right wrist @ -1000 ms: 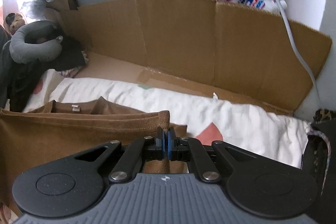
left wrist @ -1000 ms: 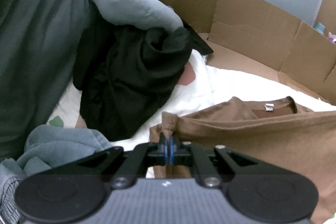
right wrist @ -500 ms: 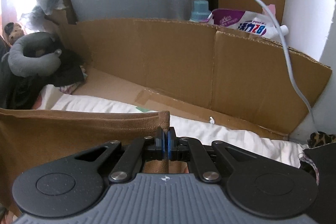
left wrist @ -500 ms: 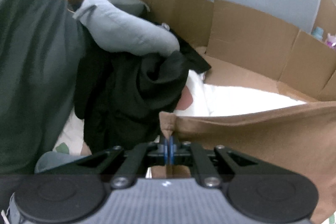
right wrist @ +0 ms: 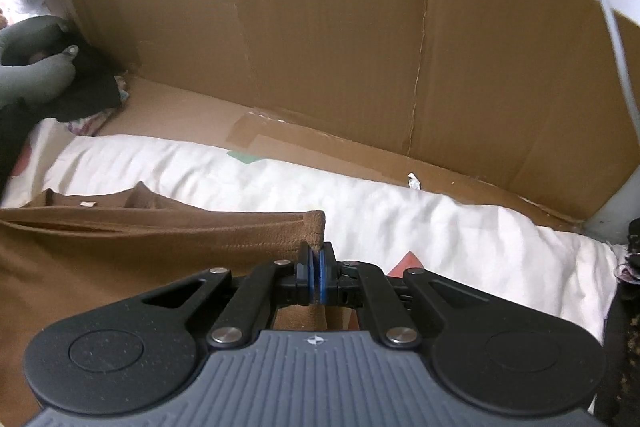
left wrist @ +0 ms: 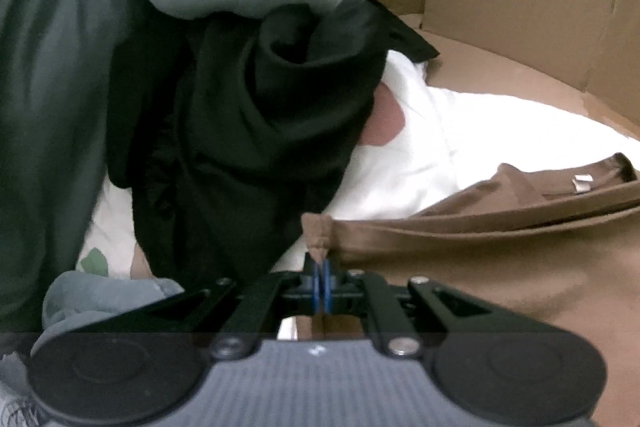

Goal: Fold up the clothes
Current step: 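Lift the hem edge with both tools and fold it toward the collar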

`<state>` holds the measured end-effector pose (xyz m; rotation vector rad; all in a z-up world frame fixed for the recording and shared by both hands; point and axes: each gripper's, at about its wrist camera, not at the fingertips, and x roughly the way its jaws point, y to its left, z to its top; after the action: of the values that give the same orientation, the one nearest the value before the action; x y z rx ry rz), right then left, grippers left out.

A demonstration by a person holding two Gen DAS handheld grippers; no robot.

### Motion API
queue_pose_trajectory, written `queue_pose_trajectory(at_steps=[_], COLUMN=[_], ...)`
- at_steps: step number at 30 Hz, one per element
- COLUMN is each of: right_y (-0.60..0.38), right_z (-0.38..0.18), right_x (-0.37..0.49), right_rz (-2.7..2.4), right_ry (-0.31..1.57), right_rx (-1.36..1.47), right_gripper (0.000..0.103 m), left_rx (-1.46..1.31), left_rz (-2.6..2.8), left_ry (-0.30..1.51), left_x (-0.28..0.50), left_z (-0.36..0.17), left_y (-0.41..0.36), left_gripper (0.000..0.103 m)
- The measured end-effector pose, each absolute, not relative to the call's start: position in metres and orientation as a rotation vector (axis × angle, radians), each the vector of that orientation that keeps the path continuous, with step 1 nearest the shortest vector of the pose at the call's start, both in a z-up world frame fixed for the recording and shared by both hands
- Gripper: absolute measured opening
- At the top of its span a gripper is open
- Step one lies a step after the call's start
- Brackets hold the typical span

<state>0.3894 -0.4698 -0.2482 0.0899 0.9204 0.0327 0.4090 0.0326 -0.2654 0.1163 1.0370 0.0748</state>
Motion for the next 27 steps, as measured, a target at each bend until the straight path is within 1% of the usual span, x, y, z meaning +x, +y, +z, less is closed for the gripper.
queue_pose_trajectory(at_steps=[3,5,7,11,15,20,27], right_y=[-0.471,-0.472,-0.469,-0.461,-0.450,-0.450,-0.459], right_z=[-0.254,-0.253,-0.250,-0.249,-0.254,-0.268,-0.257], right_x=[0.399,0.406,0.414,0.435,0.450,0.461,0.452], right_rz=[0.033,0.042,0.053,0.055,0.051,0.036,0.022], right_ry=[0.916,0.910,0.905,0.905,0.916,0.973,0.930], right_rx=[0.102,0.119,0.118,0.115,0.114,0.144,0.125], right_gripper=[0.001,0.001,0.001,0.001,0.001,0.001,0.000], left_rx=[0.107,0.081,0.124,0.149,0.165,0.133,0.061], left_rz=[0.081,0.068,0.058,0.090,0.087,0.076,0.026], left_ry=[0.978,0.971,0.976,0.988,1.046,1.033,0.980], left_x=[0.411,0.413,0.418,0.433,0.444,0.444,0.437], left_z=[-0.256,-0.245,-0.241,-0.244,-0.265,-0.277,-0.267], left_y=[0.037,0.041,0.040,0.046,0.050,0.048,0.056], left_gripper=[0.003,0.003,0.003,0.003,0.003,0.003,0.003])
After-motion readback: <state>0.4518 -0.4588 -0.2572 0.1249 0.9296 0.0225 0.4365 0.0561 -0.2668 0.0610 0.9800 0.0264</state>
